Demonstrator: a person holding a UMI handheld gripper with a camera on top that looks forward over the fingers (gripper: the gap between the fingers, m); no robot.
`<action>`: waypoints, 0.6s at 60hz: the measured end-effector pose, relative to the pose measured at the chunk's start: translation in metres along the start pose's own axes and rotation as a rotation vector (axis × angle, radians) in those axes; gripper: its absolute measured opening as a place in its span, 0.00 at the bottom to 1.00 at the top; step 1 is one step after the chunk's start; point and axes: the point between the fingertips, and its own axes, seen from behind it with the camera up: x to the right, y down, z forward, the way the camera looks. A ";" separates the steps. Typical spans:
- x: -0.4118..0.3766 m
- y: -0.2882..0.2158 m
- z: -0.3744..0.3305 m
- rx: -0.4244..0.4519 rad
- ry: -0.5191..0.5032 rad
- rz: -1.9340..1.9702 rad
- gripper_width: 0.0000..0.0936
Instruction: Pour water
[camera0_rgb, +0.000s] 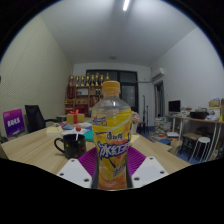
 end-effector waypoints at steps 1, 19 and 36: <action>0.000 -0.001 -0.001 0.003 -0.002 -0.005 0.42; 0.027 -0.060 0.044 0.054 0.071 -0.740 0.35; -0.004 -0.113 0.118 0.169 0.144 -1.948 0.35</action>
